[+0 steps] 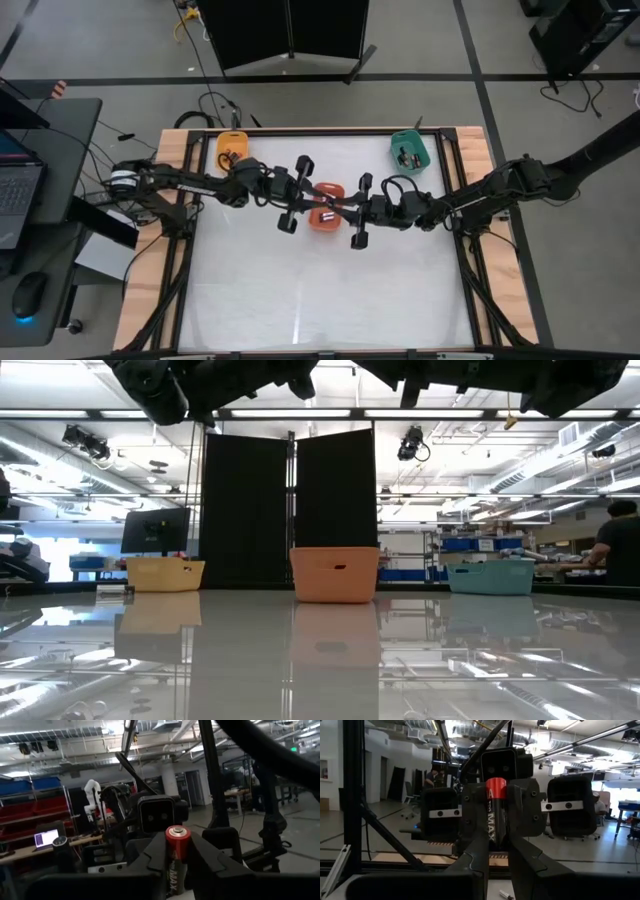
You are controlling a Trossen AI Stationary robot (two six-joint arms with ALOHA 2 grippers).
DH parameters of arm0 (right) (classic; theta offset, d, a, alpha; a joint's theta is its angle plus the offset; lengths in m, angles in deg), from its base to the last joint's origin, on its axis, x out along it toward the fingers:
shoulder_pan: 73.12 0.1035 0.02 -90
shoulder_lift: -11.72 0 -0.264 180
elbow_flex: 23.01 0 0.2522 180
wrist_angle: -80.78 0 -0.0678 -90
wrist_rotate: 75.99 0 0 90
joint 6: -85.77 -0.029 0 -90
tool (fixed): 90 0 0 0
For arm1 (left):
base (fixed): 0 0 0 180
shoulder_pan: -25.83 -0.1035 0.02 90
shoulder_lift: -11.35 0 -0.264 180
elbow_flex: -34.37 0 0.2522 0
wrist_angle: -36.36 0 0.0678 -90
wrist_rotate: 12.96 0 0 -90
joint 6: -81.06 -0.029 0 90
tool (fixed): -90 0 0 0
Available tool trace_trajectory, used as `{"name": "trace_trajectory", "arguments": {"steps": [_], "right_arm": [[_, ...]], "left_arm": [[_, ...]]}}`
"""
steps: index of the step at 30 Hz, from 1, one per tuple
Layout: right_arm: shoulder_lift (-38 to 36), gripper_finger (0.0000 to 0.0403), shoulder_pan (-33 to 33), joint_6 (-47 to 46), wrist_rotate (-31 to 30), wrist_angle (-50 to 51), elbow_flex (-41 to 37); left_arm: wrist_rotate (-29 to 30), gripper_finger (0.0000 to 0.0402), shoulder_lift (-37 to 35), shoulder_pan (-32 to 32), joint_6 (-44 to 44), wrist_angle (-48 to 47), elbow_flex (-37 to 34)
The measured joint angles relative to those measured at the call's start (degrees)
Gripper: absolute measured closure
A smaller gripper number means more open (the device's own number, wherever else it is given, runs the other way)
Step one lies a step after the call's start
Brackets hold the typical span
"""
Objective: Sort batteries
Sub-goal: Put the black-red battery into the yellow bin
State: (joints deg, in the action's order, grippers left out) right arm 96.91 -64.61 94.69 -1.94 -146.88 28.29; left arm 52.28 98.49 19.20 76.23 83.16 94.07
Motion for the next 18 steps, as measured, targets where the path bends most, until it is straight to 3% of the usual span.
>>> {"name": "trace_trajectory", "arguments": {"steps": [5, 14, 18], "right_arm": [[0.0, 0.03, 0.0, -3.2, -1.6, 0.2, 0.1], [-0.3, 0.0218, 0.0, 1.7, -17.0, 0.7, 0.0], [-0.8, 0.0199, 0.0, 5.1, -19.9, 1.2, 0.0]], "left_arm": [[-0.4, 0.0348, -2.6, 0.0, -2.6, -7.2, 1.6], [5.0, 0.0348, -14.6, -0.1, -13.0, -33.3, 6.4], [10.2, 0.0348, -20.6, -0.2, -15.7, -45.6, 7.7]]}}
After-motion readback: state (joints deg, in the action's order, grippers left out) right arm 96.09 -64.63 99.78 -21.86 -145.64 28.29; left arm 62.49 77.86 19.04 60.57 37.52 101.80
